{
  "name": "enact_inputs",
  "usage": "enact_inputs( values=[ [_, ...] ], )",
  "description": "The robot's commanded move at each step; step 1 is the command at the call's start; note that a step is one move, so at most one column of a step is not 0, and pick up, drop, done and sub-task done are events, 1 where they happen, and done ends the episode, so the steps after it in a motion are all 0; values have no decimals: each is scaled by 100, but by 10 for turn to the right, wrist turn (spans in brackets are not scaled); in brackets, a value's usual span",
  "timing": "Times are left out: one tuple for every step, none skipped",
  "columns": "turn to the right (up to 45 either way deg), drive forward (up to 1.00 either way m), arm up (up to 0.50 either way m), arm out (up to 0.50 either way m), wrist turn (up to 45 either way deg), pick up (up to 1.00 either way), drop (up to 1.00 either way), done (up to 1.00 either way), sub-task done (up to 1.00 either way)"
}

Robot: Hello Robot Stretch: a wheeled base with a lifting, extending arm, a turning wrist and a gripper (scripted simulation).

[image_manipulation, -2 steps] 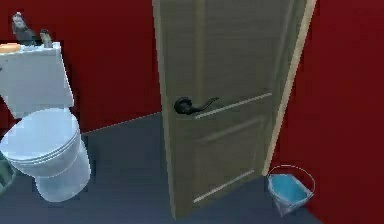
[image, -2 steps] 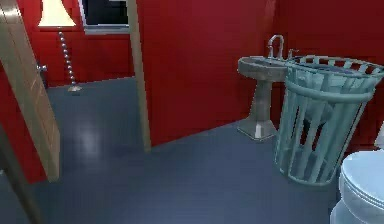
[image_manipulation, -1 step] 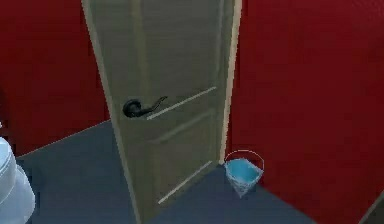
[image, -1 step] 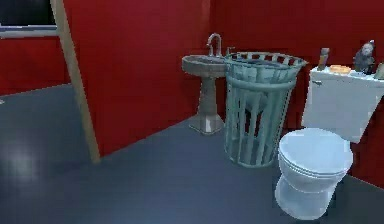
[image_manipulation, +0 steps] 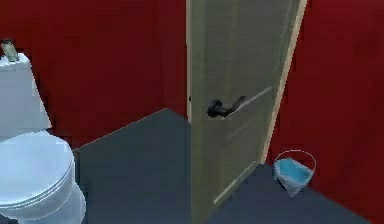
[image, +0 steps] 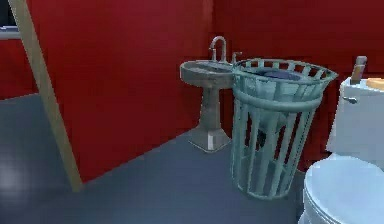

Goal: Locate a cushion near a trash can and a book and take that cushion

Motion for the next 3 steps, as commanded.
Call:
enact_inputs(
  values=[
    [-420,0,0,0,0,0,0,0,0],
    [0,60,0,0,0,0,0,0,0],
    [-30,0,0,0,0,0,0,0,0]
  ],
)
